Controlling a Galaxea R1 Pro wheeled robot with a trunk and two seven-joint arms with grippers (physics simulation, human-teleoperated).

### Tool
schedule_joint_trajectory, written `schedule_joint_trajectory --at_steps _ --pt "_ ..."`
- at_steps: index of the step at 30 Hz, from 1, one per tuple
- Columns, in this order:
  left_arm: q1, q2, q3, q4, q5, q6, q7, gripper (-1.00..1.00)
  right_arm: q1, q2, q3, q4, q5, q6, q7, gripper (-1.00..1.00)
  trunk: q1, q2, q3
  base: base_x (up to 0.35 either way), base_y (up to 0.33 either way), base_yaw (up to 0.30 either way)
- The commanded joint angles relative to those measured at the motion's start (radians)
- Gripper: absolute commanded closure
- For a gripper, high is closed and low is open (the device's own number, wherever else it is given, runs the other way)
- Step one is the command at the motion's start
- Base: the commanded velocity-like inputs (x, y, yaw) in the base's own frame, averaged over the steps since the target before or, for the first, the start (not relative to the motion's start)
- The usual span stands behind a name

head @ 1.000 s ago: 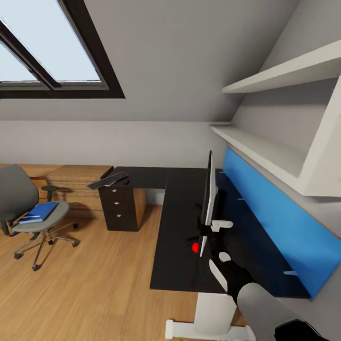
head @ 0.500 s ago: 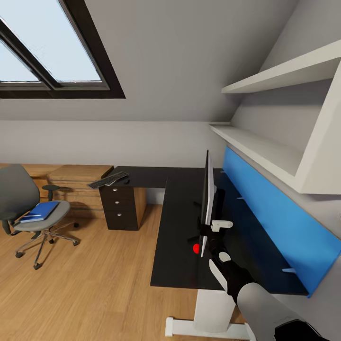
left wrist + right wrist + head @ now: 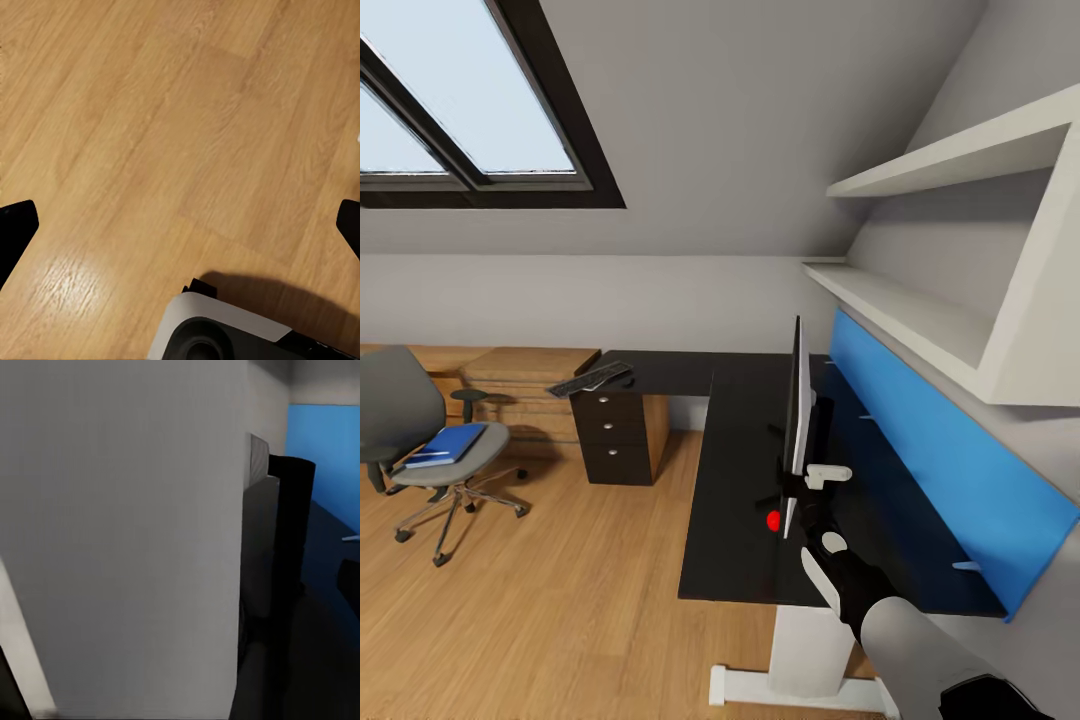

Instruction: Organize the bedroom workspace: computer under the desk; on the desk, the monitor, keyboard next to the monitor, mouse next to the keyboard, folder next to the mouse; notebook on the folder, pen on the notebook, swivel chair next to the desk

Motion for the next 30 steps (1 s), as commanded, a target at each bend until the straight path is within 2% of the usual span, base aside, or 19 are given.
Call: schedule_joint_trajectory --at_steps 1,30 --pt "-0.001 0.0 -0.001 0.0 -0.004 -0.002 0.006 -1.0 -0.001 -0.001 0.008 0.001 -0.009 -0.004 -0.006 -1.0 0.0 -0.002 -0.002 -0.02 0.0 0.0" --pt "-0.001 0.0 -0.002 -0.001 -0.004 -0.004 0.006 -1.0 -0.001 -0.001 0.009 0.0 -0.009 -0.004 -0.006 -1.0 0.0 -0.002 -0.002 -0.004 -0.021 0.0"
